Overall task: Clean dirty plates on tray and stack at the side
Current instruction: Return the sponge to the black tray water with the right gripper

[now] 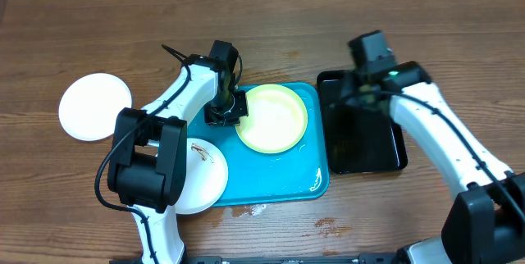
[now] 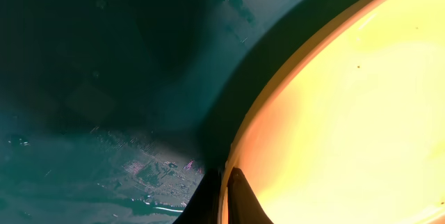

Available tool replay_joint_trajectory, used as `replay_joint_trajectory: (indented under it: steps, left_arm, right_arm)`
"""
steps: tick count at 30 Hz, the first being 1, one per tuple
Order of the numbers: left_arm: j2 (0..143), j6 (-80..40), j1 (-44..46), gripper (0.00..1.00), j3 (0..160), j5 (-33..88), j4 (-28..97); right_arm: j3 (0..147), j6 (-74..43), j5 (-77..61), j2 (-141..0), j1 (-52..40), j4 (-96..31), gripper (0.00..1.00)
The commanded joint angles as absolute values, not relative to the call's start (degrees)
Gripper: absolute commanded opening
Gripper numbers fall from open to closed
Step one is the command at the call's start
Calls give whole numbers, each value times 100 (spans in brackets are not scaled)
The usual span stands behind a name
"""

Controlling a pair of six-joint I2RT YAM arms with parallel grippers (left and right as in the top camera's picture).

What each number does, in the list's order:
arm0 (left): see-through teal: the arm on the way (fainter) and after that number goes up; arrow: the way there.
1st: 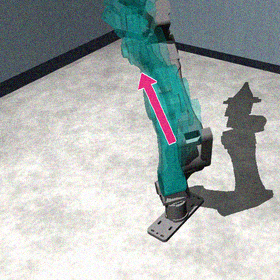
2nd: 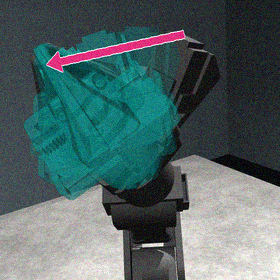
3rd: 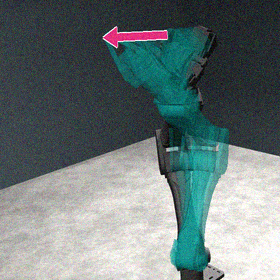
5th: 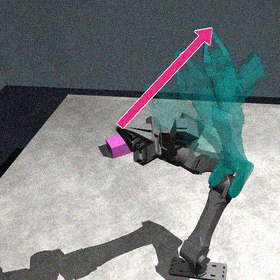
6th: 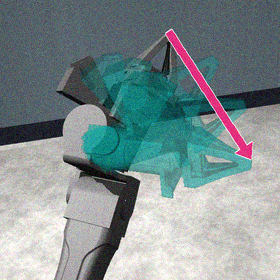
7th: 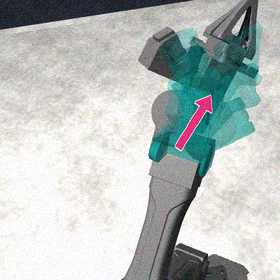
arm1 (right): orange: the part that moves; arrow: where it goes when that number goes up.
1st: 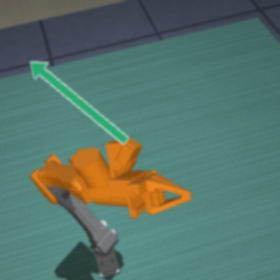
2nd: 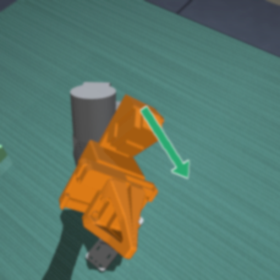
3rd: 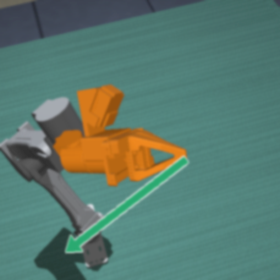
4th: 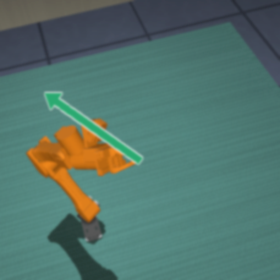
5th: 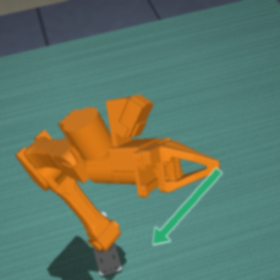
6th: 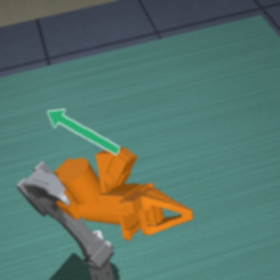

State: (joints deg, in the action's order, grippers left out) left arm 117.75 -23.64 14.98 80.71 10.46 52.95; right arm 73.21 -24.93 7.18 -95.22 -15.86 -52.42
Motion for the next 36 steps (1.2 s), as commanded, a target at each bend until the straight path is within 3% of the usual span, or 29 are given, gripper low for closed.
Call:
replay_joint_trajectory:
  steps: [1,5,8,10,11,12,13,16,30,36]
  left_arm:
    - [12053,-2399,1481,5,7887,403,5264]
    - [12053,-2401,1481,5,7887,405,5262]
    - [12053,-2401,1481,6,7887,405,5260]
    - [12053,-2399,1481,8,7887,405,5249]
    - [12053,-2401,1481,9,7887,405,5242]
    - [12053,-2401,1481,11,7887,405,5240]
    - [12053,-2401,1481,13,7887,405,5236]
    - [12053,-2401,1481,23,7887,405,5212]
    - [12053,-2401,1481,27,7885,410,5205]
    - [12053,-2399,1481,43,7885,521,5264]
  right_arm:
    - [7054,-1922,521,-9544,-1275,-5323,4]
    - [6770,-1925,521,-9544,-1092,-5059,4]
    - [6539,-1925,519,-9548,-1085,-4735,10]
    - [6368,-1925,517,-9548,-1087,-4484,22]
    - [6307,-1925,519,-9548,-1085,-4388,34]
    - [6241,-1922,521,-9548,-1085,-4289,54]
    - [6200,-1922,521,-9548,-1085,-4228,64]
    - [6110,-1918,526,-9548,-1085,-4132,73]
    - [5509,-1903,1284,-9810,-1085,-3487,72]
    - [5457,-1905,1282,-9937,-1085,-3194,70]
